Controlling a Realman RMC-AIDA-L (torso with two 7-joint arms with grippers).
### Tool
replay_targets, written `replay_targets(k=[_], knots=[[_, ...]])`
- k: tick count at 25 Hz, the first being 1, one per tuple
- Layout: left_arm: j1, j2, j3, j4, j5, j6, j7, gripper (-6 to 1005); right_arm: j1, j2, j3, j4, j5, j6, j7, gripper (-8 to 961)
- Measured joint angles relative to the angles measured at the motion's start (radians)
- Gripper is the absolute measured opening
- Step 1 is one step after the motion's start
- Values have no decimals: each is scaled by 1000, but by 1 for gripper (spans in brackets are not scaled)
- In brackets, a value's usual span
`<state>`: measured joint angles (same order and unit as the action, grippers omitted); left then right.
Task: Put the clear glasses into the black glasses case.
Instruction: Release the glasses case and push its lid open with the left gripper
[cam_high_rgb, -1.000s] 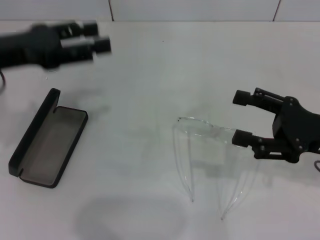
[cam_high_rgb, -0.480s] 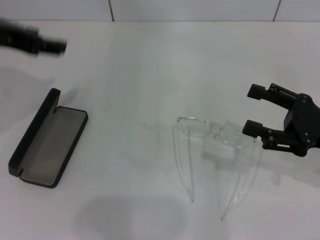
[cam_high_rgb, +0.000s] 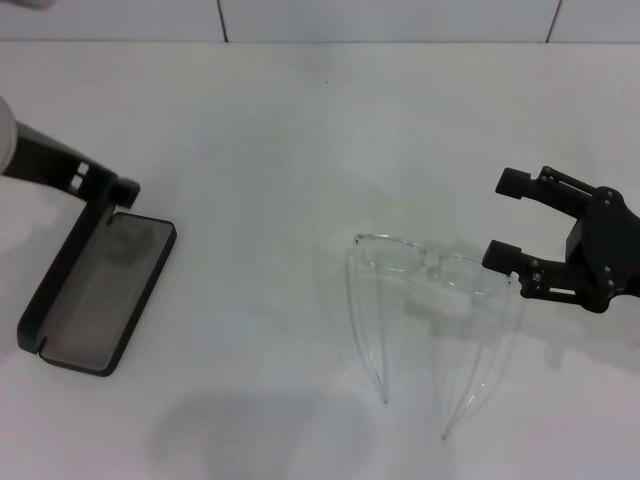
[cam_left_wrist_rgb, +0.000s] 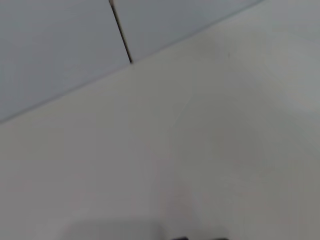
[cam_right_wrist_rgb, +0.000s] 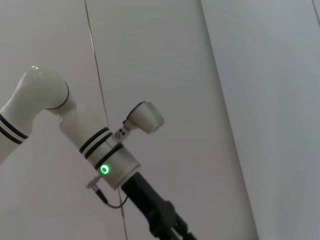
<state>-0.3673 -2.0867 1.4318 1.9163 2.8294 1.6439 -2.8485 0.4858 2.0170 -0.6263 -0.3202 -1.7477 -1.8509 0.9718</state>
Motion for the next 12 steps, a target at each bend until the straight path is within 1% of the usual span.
replay_targets(k=[5, 9, 12], knots=[[5, -1, 7, -56, 3, 2, -8, 705, -5, 0, 2, 5, 0, 15, -22, 878], [-12, 0, 4, -138, 4, -16, -3, 704, -6, 3, 1, 8, 0, 32, -27, 877], [-23, 4, -2, -176, 6, -35, -1, 703, -10, 4, -2, 10, -1, 35, -35, 877]])
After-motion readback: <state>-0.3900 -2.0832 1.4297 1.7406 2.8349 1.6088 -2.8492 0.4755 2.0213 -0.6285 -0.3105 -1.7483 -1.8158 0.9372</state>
